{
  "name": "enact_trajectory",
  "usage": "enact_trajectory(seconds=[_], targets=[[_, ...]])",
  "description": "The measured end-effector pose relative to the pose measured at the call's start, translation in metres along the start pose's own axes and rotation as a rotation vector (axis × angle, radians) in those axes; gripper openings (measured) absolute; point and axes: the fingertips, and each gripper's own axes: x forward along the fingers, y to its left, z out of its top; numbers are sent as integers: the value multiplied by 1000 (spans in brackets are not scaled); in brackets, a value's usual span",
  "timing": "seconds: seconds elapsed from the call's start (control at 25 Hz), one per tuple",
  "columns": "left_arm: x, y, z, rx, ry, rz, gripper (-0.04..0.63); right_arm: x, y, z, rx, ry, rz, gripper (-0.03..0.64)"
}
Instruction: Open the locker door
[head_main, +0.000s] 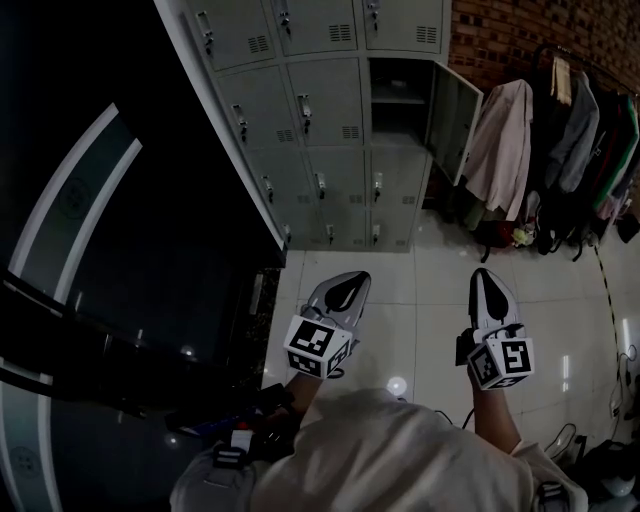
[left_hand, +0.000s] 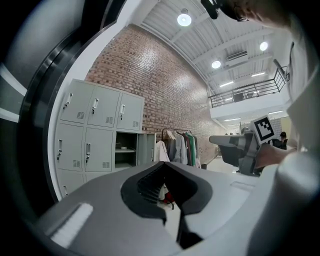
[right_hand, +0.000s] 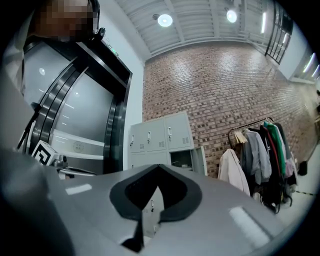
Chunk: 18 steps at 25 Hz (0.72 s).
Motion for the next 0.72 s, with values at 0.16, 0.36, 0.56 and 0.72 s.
enact_trajectory(seconds=[0.16,0.36,0.56,0.72], targets=[[-4,0,-10,-8,7,0,28,-2,3,-13,12,16,6,0],[-15,-5,-6,-16,9,2,28,-10,9,-9,19,22,5,0],[-19,-7,-15,-36,12,10,28,-19,11,-16,20,36,15,0],[-27,-13,-10,-44,20,10,26,-26,19,-13,26,55,25,0]])
